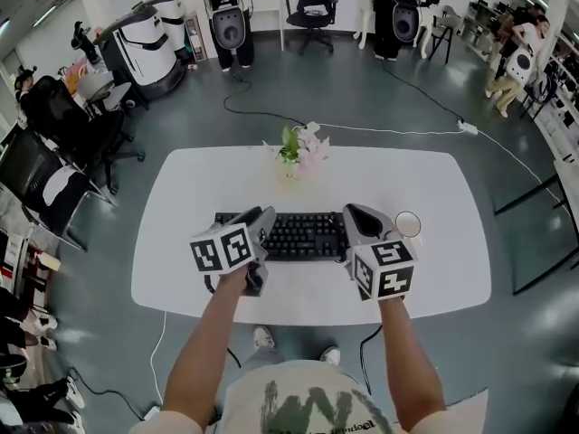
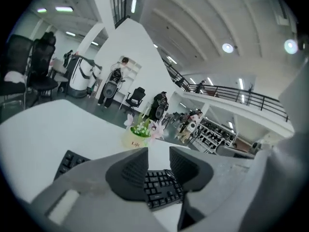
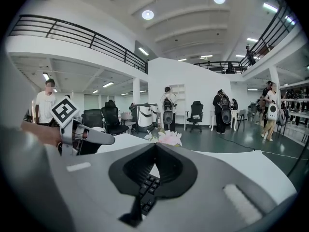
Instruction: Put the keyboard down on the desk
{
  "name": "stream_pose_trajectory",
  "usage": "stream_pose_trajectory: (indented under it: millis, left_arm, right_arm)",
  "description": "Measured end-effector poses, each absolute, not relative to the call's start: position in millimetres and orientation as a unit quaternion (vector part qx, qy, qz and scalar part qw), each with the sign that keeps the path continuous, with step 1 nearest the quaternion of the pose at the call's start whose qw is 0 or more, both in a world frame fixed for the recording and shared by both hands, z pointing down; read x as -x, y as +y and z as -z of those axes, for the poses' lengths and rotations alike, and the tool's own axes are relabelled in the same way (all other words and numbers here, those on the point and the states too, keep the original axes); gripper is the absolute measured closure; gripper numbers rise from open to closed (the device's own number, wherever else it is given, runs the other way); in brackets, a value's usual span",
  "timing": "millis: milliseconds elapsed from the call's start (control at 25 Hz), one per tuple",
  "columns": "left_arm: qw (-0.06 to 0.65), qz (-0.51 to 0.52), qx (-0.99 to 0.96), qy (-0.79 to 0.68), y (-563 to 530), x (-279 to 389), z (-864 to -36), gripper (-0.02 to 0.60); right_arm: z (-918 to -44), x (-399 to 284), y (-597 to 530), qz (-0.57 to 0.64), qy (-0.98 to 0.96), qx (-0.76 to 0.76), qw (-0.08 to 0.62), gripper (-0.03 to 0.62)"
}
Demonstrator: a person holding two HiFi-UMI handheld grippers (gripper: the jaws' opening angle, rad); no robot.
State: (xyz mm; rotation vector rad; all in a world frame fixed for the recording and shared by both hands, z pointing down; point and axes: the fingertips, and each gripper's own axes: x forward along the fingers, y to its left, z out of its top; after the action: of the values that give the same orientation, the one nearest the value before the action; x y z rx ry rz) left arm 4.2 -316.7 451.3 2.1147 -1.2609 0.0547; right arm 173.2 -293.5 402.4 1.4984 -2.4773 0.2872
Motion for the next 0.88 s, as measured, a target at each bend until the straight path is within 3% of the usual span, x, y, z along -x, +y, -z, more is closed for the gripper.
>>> stream_pose_trajectory:
  millis: [240,440,880]
  left_arm:
    - [0.244,-0.049,-0.836,-0.489,-317,-1,-426,0.482]
    - [0.179,-0.081,-0.845,-0.497,-312,4,-419,0.573]
    - [0.156,-0.072,-0.845,-0.506,-309,10,-409,0.578]
  right_arm:
    - [-391,-171,-297,-0.084,-0.846,-0.515,0.108,0.595]
    - [-384,-168,-296,-0.071,-0.85,-0.512,0.105,0.595]
    - [-381,-168,-294,-0.065,-0.848,-0.515,0.106,0.597]
